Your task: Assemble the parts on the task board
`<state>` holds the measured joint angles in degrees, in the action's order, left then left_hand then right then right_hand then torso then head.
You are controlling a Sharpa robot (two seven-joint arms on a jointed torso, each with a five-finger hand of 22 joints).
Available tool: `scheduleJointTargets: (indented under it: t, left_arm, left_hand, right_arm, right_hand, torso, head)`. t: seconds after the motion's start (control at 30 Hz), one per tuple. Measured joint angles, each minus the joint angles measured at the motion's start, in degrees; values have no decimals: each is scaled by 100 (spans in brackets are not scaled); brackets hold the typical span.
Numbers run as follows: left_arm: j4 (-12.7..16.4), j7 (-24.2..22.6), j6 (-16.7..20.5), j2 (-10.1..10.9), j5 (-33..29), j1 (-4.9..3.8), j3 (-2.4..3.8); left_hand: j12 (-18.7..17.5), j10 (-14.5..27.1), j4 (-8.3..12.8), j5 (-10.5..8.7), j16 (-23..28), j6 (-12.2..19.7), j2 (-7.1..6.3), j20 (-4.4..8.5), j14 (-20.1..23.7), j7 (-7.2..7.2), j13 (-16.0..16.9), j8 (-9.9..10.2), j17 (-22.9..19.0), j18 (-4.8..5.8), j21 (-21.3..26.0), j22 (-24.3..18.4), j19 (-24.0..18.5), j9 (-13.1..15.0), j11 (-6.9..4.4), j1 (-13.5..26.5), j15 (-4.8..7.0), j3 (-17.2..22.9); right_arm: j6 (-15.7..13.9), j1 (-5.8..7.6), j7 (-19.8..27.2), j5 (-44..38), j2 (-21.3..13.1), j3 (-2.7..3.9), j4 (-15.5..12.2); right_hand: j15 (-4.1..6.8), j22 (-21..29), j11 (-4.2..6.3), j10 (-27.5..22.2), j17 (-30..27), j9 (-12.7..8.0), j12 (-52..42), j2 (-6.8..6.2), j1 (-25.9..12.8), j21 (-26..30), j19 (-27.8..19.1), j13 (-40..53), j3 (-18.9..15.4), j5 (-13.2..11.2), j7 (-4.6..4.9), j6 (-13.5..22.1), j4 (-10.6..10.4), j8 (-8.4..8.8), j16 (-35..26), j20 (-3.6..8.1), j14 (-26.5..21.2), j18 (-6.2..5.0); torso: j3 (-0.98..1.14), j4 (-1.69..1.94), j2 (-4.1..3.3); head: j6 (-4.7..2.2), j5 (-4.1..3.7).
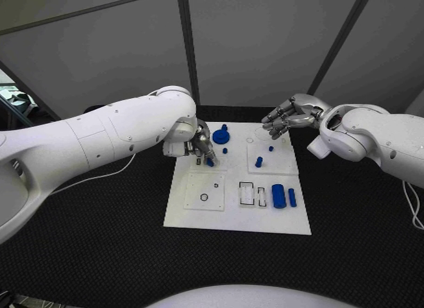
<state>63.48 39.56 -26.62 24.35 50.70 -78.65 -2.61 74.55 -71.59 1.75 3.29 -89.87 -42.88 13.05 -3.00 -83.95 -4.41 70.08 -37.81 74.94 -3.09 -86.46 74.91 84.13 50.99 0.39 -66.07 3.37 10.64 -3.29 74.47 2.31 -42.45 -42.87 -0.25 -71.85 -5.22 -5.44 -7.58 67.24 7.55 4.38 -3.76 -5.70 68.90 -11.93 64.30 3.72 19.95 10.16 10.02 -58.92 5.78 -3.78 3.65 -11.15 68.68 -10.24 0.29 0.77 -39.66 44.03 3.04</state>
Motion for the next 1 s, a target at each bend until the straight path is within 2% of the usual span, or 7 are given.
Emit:
scheduleJointTargets:
  t: [0.27, 0.53, 1.0]
  left_arm:
    - [-7, 4, 44, -23, 84, 0, -35]
    - [-5, 6, 159, -15, 199, 0, -41]
    - [-8, 7, 265, -23, 323, 0, -41]
  left_hand:
    - [41, -18, 38, -23, 0, 10, -23, 0, 0, -10, 44, -33, 0, 0, 0, 0, 0, 36, 18, 67, 0, 152]
    - [41, -63, 31, -28, 0, 20, -68, 0, 0, -20, 54, -42, 0, 0, 0, 0, 0, 82, 13, 155, -1, 235]
    - [62, -63, 23, -4, 0, 19, -69, 0, 0, -19, 69, -84, 0, 0, 0, 0, 0, 134, 13, 155, -1, 322]
  right_arm:
    - [-1, 0, -1, -1, 1, 0, -7]
    - [-2, 0, -1, -2, 0, 0, -10]
    - [-2, 0, 1, -2, 11, 0, -6]
  right_hand:
    - [0, 0, 0, 0, 0, 0, 0, 0, 0, 0, 0, 0, 0, 0, 0, 0, 0, 0, 0, 0, 0, 0]
    - [0, 0, 0, 0, 1, 0, 0, 0, 0, 0, 0, 0, 0, 0, 0, 0, 0, 0, 0, 0, 0, 0]
    - [-21, 8, 0, 0, -11, 0, 0, 0, 0, 24, 0, 0, -16, 0, 0, 0, 16, 0, 0, 0, -21, 0]
  torso:
    - [-3, 7, 0]
    - [-4, 7, 1]
    - [-4, 7, 1]
  head:
    - [8, 2]
    - [18, 2]
    - [32, 11]
